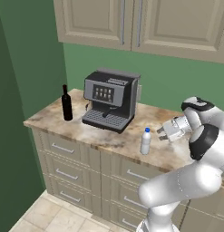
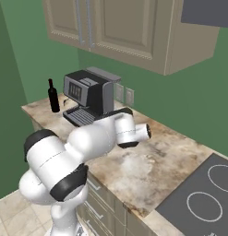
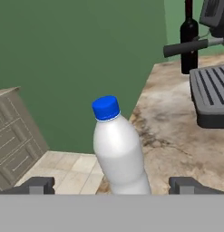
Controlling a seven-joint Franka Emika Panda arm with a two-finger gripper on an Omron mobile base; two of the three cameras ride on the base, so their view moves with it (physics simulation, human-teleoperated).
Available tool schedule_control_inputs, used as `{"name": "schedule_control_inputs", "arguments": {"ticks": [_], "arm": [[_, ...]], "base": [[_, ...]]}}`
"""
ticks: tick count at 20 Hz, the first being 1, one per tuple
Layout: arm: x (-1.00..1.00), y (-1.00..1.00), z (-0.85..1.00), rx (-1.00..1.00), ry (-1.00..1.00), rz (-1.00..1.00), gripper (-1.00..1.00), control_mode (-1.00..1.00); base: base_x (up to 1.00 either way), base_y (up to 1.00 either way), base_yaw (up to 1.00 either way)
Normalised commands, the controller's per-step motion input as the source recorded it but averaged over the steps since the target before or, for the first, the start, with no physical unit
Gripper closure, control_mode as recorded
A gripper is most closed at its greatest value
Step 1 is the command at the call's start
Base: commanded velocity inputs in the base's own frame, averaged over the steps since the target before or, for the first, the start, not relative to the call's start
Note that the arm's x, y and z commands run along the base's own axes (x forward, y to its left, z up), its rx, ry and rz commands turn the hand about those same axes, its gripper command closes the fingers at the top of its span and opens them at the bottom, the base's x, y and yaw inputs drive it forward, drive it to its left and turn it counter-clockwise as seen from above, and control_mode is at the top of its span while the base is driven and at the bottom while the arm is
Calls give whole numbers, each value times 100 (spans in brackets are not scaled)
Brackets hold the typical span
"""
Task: Place the drinks on the dining counter in a tight cluster.
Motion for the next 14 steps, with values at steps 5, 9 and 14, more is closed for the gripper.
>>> {"name": "schedule_control_inputs", "arguments": {"ticks": [5,9,14], "arm": [[-8,11,0,1,0,8,-100,-100],[0,14,-10,0,0,2,-100,-100],[7,16,-18,0,0,0,-100,-100]], "base": [[0,0,0],[0,0,0],[0,0,0]]}}
